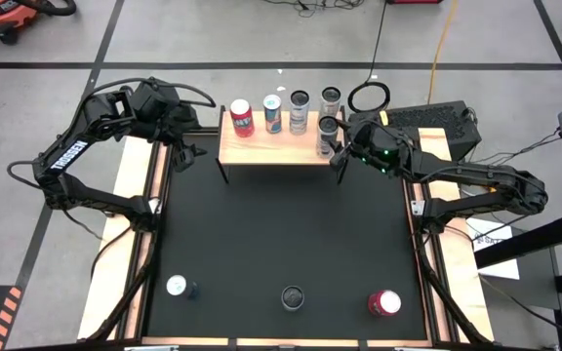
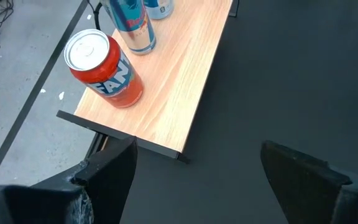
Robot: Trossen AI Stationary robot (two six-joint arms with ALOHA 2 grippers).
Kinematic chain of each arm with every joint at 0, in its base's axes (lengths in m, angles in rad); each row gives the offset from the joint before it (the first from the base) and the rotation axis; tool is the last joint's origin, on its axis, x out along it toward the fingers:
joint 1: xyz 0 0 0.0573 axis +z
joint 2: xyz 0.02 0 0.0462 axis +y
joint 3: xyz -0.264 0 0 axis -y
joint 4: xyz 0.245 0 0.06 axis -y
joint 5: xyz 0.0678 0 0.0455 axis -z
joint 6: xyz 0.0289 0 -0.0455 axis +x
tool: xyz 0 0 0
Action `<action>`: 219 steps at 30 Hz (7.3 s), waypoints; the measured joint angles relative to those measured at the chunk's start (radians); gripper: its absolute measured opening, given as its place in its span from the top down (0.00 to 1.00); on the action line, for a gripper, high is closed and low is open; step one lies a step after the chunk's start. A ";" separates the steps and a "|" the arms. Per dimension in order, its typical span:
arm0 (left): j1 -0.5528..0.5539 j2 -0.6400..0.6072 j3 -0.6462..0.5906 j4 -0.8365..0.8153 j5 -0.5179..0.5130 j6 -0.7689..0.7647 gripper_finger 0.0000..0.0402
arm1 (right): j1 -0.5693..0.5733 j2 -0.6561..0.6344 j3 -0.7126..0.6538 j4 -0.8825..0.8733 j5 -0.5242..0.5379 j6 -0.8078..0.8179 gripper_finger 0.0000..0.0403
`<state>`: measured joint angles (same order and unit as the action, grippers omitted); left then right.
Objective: Place canned beverage on shelf
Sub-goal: Put the white-yellow soda can on the shelf aligned with the other white-yellow soda can, then put the white-blue soda can on the shelf aligned with the other white-blue soda can
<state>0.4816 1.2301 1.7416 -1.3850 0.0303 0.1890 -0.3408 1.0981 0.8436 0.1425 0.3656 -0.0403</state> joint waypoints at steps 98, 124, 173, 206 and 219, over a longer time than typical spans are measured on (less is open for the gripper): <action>0.000 0.000 0.000 -0.013 0.000 -0.018 0.16 | 0.029 -0.107 0.001 -0.223 -0.208 0.071 0.82; 0.000 0.000 0.000 -0.013 0.000 -0.016 0.16 | -0.040 -0.069 0.001 -0.222 -0.126 0.081 1.00; 0.000 0.000 0.000 -0.091 0.029 -0.079 0.16 | 0.234 -0.191 0.000 -0.247 -0.524 0.289 0.77; 0.000 0.000 0.000 -0.037 0.030 -0.079 0.16 | 0.516 0.044 0.000 -0.100 -0.677 0.505 0.28; 0.000 0.000 0.000 -0.046 0.029 -0.044 0.16 | 0.658 0.133 0.000 0.058 -0.450 0.489 0.28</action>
<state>0.4816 1.2301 1.7416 -1.4311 0.0593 0.1448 0.3167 1.2312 0.8440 0.2002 -0.0842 0.4486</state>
